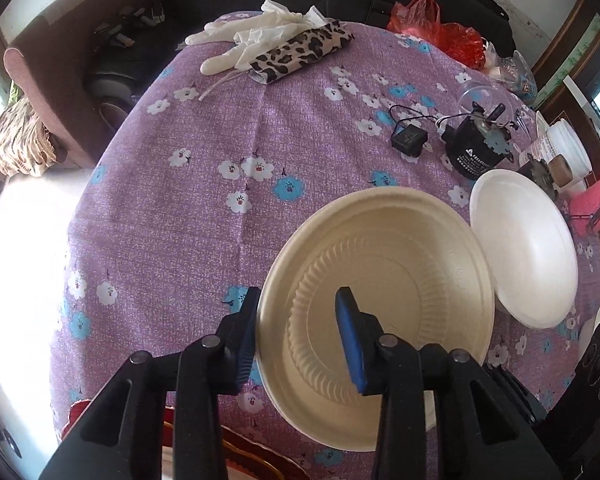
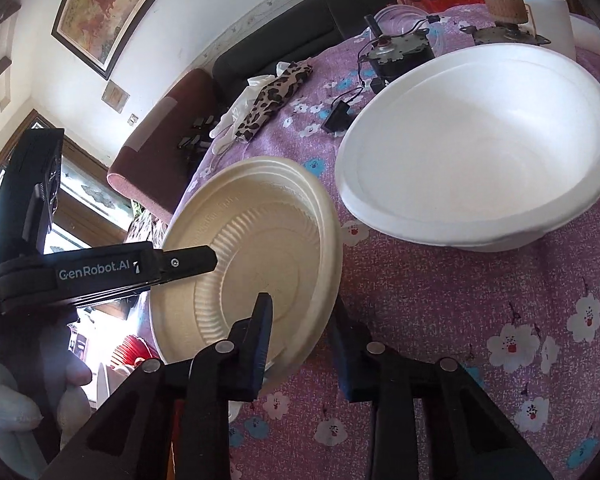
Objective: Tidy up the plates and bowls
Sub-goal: 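Close both grippers on the rim of the cream bowl, then carry the cream bowl with both grippers and lower it onto the stack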
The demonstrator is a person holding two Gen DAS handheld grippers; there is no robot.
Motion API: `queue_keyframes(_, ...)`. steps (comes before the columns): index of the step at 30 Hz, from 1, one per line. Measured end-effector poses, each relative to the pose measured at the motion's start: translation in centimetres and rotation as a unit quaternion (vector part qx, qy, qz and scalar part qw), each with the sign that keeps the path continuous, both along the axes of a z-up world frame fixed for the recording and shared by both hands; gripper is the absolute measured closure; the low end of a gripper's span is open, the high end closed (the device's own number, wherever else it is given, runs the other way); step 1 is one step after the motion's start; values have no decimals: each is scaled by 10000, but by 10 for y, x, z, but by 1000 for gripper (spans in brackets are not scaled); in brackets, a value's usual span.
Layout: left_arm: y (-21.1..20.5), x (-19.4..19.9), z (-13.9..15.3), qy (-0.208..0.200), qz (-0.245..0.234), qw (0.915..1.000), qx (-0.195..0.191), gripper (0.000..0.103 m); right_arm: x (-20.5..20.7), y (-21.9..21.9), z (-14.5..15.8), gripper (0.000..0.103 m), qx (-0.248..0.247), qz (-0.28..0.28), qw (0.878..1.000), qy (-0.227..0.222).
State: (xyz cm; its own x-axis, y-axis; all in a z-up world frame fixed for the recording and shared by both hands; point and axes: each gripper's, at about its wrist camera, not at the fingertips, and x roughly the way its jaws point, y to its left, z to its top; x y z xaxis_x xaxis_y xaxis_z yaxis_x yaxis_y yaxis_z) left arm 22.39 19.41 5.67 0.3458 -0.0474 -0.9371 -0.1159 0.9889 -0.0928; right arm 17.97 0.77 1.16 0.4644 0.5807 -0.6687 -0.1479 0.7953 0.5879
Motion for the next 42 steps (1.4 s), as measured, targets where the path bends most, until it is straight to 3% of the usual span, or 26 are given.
queue_keyframes(5, -7, -26, 32, -470, -63, 9985, 260, 67, -11, 2, 21, 74, -57, 20, 9994, -350)
queue_keyframes(14, 0, -104, 82, -1310, 175, 9905, 375, 62, -43, 21, 65, 74, -140, 229, 9950, -966)
queue_keyframes(21, 45, -169, 105, -1842, 789, 9797, -6, 58, -87, 62, 90, 74, -220, 886, 9863, -1378)
queue_keyframes(30, 73, -211, 78, -1876, 1261, 9741, -90, 58, -116, 102, 76, 73, -504, 1469, 9779, -1397)
queue_keyframes(42, 94, -212, 32, -1493, 1496, 9768, -330, 58, -116, 116, 52, 72, -760, 1687, 9752, -1213)
